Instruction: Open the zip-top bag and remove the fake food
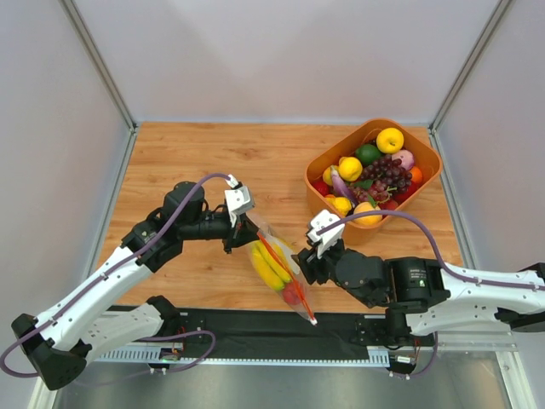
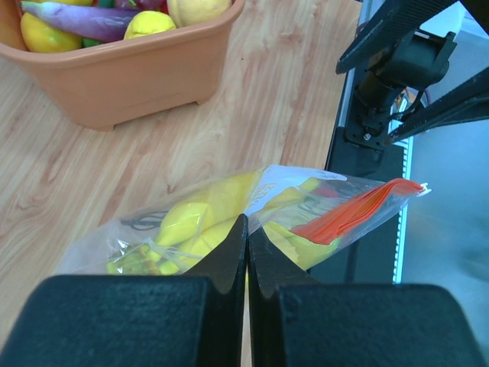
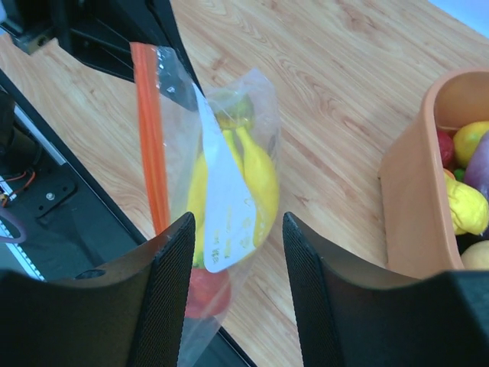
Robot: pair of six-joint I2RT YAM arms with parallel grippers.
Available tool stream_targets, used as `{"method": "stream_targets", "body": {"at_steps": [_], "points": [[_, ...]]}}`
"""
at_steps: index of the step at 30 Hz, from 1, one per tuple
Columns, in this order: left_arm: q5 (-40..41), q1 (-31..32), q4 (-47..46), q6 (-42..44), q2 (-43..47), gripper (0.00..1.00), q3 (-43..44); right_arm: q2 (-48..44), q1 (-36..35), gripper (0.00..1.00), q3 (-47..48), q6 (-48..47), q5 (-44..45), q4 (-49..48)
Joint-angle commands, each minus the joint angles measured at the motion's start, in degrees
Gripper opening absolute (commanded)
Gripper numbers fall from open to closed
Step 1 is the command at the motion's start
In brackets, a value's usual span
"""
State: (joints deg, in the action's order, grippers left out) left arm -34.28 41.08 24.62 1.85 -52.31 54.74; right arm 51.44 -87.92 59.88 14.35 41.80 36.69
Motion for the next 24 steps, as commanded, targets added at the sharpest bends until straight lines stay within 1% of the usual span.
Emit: {"method": "stream_targets", "body": {"at_steps": [1,9,15,24], "points": [[-1.0,0.3,-1.1,1.6,-0.2,0.00,0.8,1.0,0.1,0.51,3.1,-1.4,-1.7,-4.9],[-0.7,0.6,-0.7,1.8,-0.2,0.00,1.0,5.8,0.2,0.50,5.7,-1.0,-5.8,-6.4],[-0.7,0.8,-0.7,1.8,0.0,0.00,1.0,8.0,0.2,0.49,6.0,-0.7,-7.1,-6.6],[-0.8,1.2,-0.5,2.0,0.0,0.00,1.0,7.7,0.2,0.49,5.5,0.1,-4.6,-5.3]]}}
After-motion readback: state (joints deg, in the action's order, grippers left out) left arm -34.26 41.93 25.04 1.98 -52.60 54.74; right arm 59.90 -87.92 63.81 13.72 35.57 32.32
